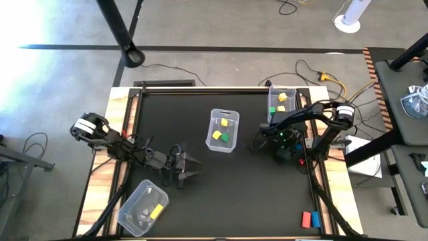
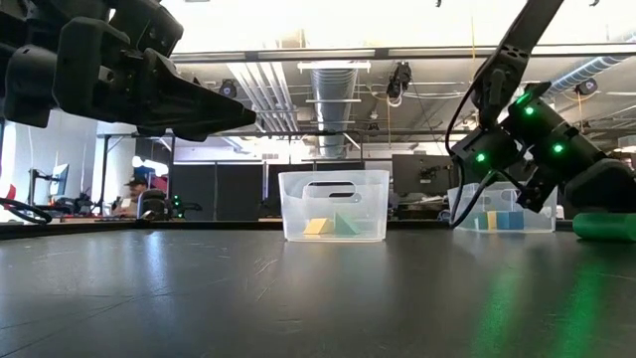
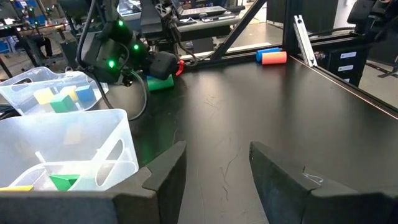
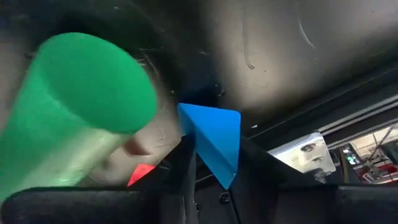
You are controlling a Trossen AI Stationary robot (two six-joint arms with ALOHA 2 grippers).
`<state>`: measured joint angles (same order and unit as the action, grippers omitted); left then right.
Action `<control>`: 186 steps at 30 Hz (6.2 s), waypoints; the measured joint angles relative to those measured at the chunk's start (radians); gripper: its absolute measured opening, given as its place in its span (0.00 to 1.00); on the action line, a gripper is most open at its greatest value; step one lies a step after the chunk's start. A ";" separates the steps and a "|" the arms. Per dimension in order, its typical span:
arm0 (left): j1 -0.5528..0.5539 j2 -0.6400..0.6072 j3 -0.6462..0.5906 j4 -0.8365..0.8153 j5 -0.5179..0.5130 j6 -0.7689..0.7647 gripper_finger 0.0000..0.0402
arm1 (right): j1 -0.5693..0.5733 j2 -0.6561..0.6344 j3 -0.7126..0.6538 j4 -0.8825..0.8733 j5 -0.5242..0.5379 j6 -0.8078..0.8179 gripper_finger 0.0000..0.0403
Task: Sort blocks by size
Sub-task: Put the blue triangular block into the middle transparent bin, then put the green cylindrical block into the bottom transparent bin
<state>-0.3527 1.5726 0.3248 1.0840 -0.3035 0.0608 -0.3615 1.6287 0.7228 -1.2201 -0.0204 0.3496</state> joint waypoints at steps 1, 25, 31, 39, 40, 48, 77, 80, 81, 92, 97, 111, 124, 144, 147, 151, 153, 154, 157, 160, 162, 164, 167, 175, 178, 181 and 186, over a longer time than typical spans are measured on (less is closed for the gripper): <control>0.000 0.000 0.000 0.000 0.000 0.000 0.40 | 0.006 -0.002 0.005 -0.005 -0.001 0.001 0.21; 0.000 0.000 0.000 0.000 0.000 0.000 0.40 | 0.231 -0.254 0.148 0.010 0.069 0.264 0.08; 0.000 0.000 0.000 0.000 0.000 0.000 0.40 | 0.238 -0.227 0.141 0.093 0.074 0.254 0.08; 0.000 0.000 0.000 0.000 0.000 0.000 0.40 | 0.246 -0.214 0.171 0.132 0.164 0.228 0.08; 0.000 0.000 0.000 0.000 0.000 0.000 0.40 | 0.250 -0.214 0.185 0.134 0.185 0.221 0.08; 0.000 0.000 0.000 0.000 0.000 0.000 0.40 | 0.297 -0.214 0.376 0.256 0.322 0.148 0.08; 0.000 0.000 0.001 -0.034 0.000 -0.024 0.40 | 0.138 0.364 0.859 0.467 0.198 -0.164 0.08; 0.000 0.000 0.001 -0.034 0.000 -0.026 0.40 | 0.138 0.376 0.859 0.465 0.195 -0.167 0.08; 0.000 0.000 0.001 -0.034 0.000 -0.026 0.40 | 0.139 0.379 0.859 0.465 0.195 -0.166 0.08; 0.000 0.000 0.001 -0.031 0.000 -0.026 0.40 | 0.141 0.381 0.859 0.465 0.192 -0.151 0.20; 0.000 0.000 0.001 -0.031 0.000 -0.041 0.40 | 0.144 0.377 0.884 0.407 0.173 -0.160 0.34; 0.000 0.000 0.001 -0.033 0.000 -0.045 0.40 | 0.563 0.163 0.900 0.245 0.178 0.241 0.48; 0.000 0.000 0.024 -0.023 0.000 -0.067 0.40 | 0.866 0.235 0.771 0.120 0.259 0.972 0.67; 0.000 0.005 0.022 -0.052 0.000 -0.097 0.40 | 0.757 0.204 0.446 0.324 0.193 0.871 0.60; 0.000 0.020 0.021 -0.051 0.000 -0.096 0.40 | 0.750 0.201 0.430 0.365 0.174 0.832 0.52; 0.002 0.055 0.021 -0.035 0.000 -0.070 0.40 | 0.749 0.199 0.430 0.384 0.168 0.801 0.40; 0.002 0.080 0.021 -0.003 0.000 -0.056 0.40 | 0.749 0.196 0.434 0.387 0.170 0.786 0.34; 0.003 0.094 0.022 0.024 0.000 -0.047 0.40 | 0.750 0.194 0.435 0.388 0.173 0.783 0.32; 0.003 0.134 0.039 0.072 0.000 -0.020 0.40 | 0.752 0.188 0.453 0.387 0.177 0.758 0.31; 0.003 0.169 0.071 0.076 0.000 0.006 0.40 | 0.752 0.173 0.500 0.409 0.184 0.733 0.31; 0.003 0.190 0.092 0.086 0.012 0.039 0.40 | 0.758 0.155 0.544 0.403 0.212 0.703 0.31; 0.004 0.204 0.101 0.120 0.076 0.083 0.40 | 0.770 0.153 0.597 0.406 0.249 0.674 0.31; 0.003 0.216 0.090 0.212 0.177 0.112 0.40 | 0.815 0.153 0.660 0.402 0.361 0.626 0.33; 0.027 0.216 0.069 0.351 0.321 -0.014 0.46 | 0.968 0.167 0.676 0.651 0.744 0.465 0.32; 0.030 0.219 0.092 0.351 0.317 -0.050 0.53 | 0.993 0.174 0.674 0.812 0.827 0.326 0.32; 0.030 0.232 0.122 0.357 0.295 -0.058 0.62 | 0.997 0.180 0.670 0.956 0.859 0.200 0.32; 0.028 0.286 0.198 0.430 0.373 -0.025 0.70 | 0.982 0.189 0.674 1.042 0.879 0.074 0.32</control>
<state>-0.3246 1.8586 0.5231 1.5135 0.0697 0.0355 0.6207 1.8179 1.3968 -0.1783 0.8585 0.4241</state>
